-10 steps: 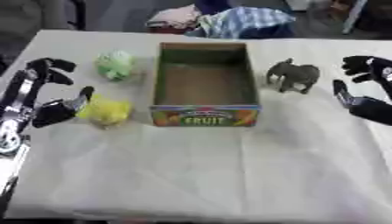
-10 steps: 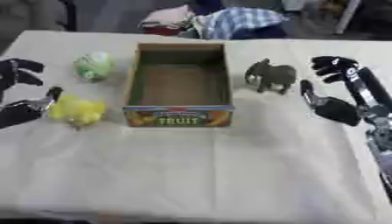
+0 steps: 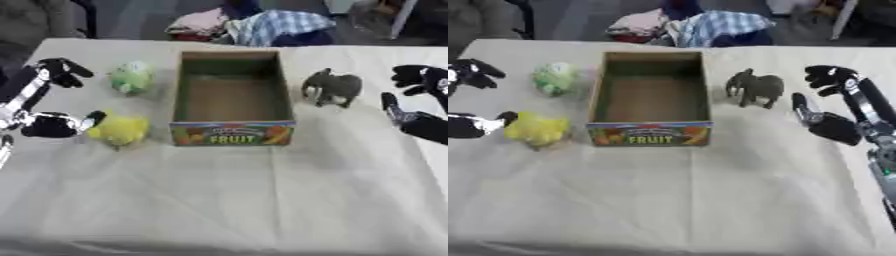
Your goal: Pick up objects on the table and place them in the box.
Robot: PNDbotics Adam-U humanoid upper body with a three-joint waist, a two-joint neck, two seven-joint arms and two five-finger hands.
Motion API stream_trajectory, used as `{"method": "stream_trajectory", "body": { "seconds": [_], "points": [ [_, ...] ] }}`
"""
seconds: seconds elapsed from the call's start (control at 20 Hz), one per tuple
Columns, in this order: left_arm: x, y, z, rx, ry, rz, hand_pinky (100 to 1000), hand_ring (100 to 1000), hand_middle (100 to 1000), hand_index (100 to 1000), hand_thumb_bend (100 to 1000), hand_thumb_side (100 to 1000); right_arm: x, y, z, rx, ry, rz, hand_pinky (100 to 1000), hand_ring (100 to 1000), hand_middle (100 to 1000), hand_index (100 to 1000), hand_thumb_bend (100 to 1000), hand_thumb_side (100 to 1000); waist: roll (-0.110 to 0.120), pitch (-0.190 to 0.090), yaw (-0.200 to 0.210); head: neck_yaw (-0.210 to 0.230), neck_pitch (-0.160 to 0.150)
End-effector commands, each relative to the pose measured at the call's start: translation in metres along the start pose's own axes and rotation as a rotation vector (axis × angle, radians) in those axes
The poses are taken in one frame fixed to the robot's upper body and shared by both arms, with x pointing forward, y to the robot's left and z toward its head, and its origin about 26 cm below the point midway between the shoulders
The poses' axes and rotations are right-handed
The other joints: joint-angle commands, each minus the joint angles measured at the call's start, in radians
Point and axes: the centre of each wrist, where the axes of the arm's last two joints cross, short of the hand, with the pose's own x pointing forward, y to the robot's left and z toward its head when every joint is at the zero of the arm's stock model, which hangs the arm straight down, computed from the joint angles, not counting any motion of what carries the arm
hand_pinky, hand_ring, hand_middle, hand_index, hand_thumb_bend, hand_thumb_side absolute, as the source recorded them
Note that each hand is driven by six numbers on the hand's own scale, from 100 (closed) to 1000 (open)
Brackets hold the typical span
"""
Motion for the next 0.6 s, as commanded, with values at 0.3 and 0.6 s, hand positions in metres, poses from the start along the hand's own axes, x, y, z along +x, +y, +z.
{"method": "stream_trajectory", "body": {
  "seconds": [0.3, 0.6],
  "points": [
    [-0.013, 0.004, -0.027, -0.303, 0.018, -0.069, 775, 741, 764, 798, 554, 100, 0.003, -0.009, -0.004, 0.007, -0.02, 0.02, 709, 749, 716, 850, 180, 384, 0.005, -0.018, -0.019, 0.014, 0.005],
    [-0.029, -0.004, -0.042, -0.375, 0.067, -0.092, 778, 749, 771, 800, 554, 100, 0.002, -0.008, -0.004, 0.009, -0.019, 0.019, 709, 748, 716, 850, 177, 386, 0.006, -0.017, -0.024, 0.015, 0.005]
  ]
}}
